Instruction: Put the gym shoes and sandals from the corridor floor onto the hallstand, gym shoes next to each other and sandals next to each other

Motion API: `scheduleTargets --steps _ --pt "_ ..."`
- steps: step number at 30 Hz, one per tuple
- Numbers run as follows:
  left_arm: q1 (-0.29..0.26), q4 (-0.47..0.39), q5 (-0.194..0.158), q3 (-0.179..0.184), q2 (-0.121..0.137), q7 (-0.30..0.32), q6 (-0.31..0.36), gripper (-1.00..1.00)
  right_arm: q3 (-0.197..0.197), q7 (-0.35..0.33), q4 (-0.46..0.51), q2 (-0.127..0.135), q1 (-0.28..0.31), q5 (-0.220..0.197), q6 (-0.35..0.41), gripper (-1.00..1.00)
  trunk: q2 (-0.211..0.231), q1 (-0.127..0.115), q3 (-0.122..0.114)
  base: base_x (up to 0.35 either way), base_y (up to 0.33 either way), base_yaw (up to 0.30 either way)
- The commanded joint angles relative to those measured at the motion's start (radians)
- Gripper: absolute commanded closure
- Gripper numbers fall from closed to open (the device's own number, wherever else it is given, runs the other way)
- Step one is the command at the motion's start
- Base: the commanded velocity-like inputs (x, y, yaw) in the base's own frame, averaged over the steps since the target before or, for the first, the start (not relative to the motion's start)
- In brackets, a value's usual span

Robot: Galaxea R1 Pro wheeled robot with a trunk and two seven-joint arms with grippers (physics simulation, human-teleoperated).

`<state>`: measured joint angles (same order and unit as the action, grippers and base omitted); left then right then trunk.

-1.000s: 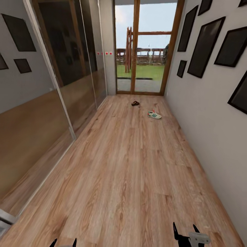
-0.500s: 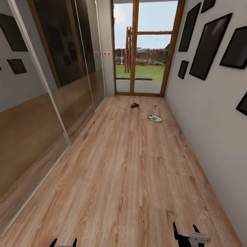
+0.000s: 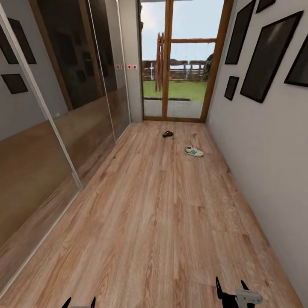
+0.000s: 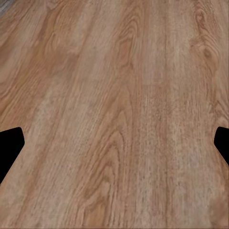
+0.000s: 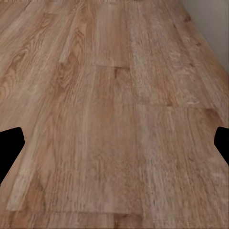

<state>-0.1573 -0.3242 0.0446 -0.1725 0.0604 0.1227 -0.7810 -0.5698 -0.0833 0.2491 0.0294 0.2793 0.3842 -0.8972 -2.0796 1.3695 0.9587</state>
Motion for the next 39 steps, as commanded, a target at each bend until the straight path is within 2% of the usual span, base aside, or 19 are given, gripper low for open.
scheduleTargets --steps 1,16,25,39 --pt "-0.001 0.001 0.004 -0.008 -0.001 0.008 -0.002 -1.0 -0.009 -0.009 -0.001 0.0 0.001 0.002 -0.003 -1.0 0.0 0.0 0.001 0.339 -0.002 0.0" --pt "-0.001 0.001 0.004 -0.008 -0.001 0.008 -0.003 -1.0 -0.009 -0.009 -0.001 0.0 0.0 0.002 -0.003 -1.0 0.0 0.0 0.001 0.34 0.0 0.002" --pt "0.0 0.002 0.004 -0.008 -0.001 0.008 -0.001 -1.0 -0.009 -0.009 -0.001 0.0 0.0 0.002 -0.003 -1.0 0.0 0.0 0.001 0.34 0.0 0.137" --pt "0.0 0.003 0.004 -0.008 -0.001 0.006 -0.001 -1.0 -0.009 -0.009 -0.001 0.0 0.0 0.002 -0.003 -1.0 0.0 0.0 0.001 0.34 0.0 0.013"
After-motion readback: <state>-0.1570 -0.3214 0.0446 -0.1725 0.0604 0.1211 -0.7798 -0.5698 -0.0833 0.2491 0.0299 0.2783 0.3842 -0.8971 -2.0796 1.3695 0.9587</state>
